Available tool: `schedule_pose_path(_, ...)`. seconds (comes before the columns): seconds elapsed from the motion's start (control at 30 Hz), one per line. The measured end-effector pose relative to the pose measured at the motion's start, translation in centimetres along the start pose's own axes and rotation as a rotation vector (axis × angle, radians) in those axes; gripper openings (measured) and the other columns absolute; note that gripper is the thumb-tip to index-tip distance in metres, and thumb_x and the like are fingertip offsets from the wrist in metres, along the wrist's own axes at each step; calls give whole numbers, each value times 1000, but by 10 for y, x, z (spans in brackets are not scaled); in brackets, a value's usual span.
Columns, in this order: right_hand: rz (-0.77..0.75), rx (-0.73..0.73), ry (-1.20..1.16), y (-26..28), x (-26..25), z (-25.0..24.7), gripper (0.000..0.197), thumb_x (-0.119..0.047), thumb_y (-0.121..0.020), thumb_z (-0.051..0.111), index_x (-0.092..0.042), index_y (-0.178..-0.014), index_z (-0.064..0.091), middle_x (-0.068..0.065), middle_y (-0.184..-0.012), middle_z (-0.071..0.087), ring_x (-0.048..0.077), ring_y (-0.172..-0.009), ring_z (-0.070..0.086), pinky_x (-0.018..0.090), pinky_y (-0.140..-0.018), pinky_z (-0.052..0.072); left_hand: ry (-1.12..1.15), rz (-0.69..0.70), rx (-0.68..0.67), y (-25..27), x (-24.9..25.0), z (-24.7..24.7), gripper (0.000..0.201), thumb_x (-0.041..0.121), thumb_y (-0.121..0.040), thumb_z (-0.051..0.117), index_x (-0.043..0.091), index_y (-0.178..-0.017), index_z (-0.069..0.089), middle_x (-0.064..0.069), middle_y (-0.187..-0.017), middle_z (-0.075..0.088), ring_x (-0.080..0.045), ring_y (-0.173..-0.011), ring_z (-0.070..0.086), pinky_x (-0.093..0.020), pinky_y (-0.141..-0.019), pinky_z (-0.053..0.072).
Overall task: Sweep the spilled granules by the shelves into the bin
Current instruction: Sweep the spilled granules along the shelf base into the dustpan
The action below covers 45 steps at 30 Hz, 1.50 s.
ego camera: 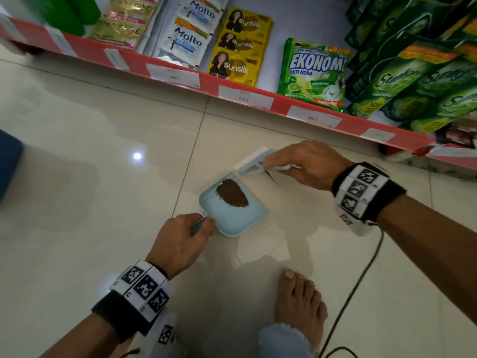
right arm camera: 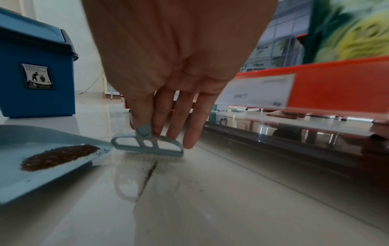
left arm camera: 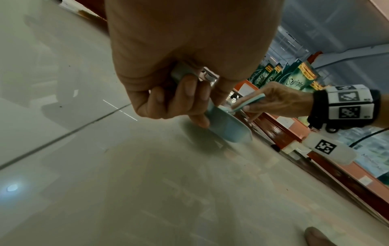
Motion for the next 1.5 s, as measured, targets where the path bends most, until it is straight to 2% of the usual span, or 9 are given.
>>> schedule_pose_path(0.17, 45, -22, -13, 39, 19, -17, 28, -32, -94, 61, -39, -120, 68, -14, -123, 68, 20, -100, 68, 39, -79, 55, 6, 16, 2, -1, 1, 0, 39, 43, -94, 51, 19, -68, 67, 5, -51, 59, -5, -50, 55, -22, -50, 41)
schedule_pose_path(0.33, 91, 295, -243, 46, 22, -28, 22, -21, -94, 64, -24, -113, 73, -13, -108, 71, 4, -90, 68, 7, -76, 47, 22, 21, 8, -5, 7, -1, 37, 41, -94, 53, 21, -66, 66, 11, -45, 56, -1, -45, 53, -19, -49, 37)
schedule_pose_path(0.53, 189, 284, -645, 34, 13, -14, 11, -12, -97, 57, -7, -106, 62, 2, -91, 70, 14, -80, 71, 15, -63, 54, -7, 74, -6, -14, 18, -5, 63, 59, -79, 41, 1, -71, 63, -15, -58, 60, -26, -54, 55, -39, -56, 46)
schedule_pose_path(0.63, 312, 193, -762, 24, 14, 2, 9, -15, -98, 56, -11, -104, 61, 8, -91, 72, 19, -82, 73, 34, -62, 60, -10, 83, -10, -17, 18, -8, 73, 63, -71, 34, -5, -70, 60, -23, -61, 58, -20, -51, 46, -36, -55, 45)
schedule_pose_path(0.73, 389, 144, -787, 15, 20, 14, 7, -17, -98, 57, -16, -102, 62, 8, -89, 74, 19, -82, 73, 31, -60, 60, -13, 55, -18, -18, 13, -9, 72, 63, -70, 34, -6, -69, 58, -24, -61, 56, -17, -51, 42, -30, -54, 38)
schedule_pose_path(0.97, 489, 356, -734, 16, 42, 4, 15, -12, -98, 55, -27, -95, 58, 11, -93, 72, 19, -78, 72, 36, -59, 61, -31, 36, -8, -17, 11, -8, 68, 61, -71, 35, -3, -67, 59, -22, -60, 57, -17, -50, 43, -28, -52, 37)
schedule_pose_path(1.13, 437, 448, -734, 32, 49, -18, 10, -13, -97, 57, -16, -106, 62, 9, -94, 72, 21, -80, 73, 34, -60, 62, -32, 39, 2, -20, 16, -8, 65, 59, -70, 36, -2, -66, 56, -19, -56, 53, -17, -49, 42, -28, -52, 37)
schedule_pose_path(1.27, 311, 549, -354, 44, 47, -30, 16, -19, -96, 58, -15, -108, 68, 2, -91, 73, 12, -75, 70, 28, -67, 60, -21, 46, 0, -21, 22, -7, 66, 60, -69, 36, -3, -66, 56, -22, -59, 55, -18, -50, 42, -29, -53, 38)
schedule_pose_path(1.5, 360, 385, 17, 36, 21, 14, 24, -23, -89, 60, -22, -110, 71, 2, -97, 72, 28, -83, 67, 42, -73, 56, -10, 48, 12, -21, 32, -8, 69, 60, -68, 36, -4, -70, 59, -24, -64, 60, -20, -53, 46, -39, -56, 47)
Point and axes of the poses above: each hand's wrist, its own y-axis away from the middle knuckle, its own z-axis out of the palm, x = y × z, the point moved 2 cm from there along -y, towards the middle knuckle
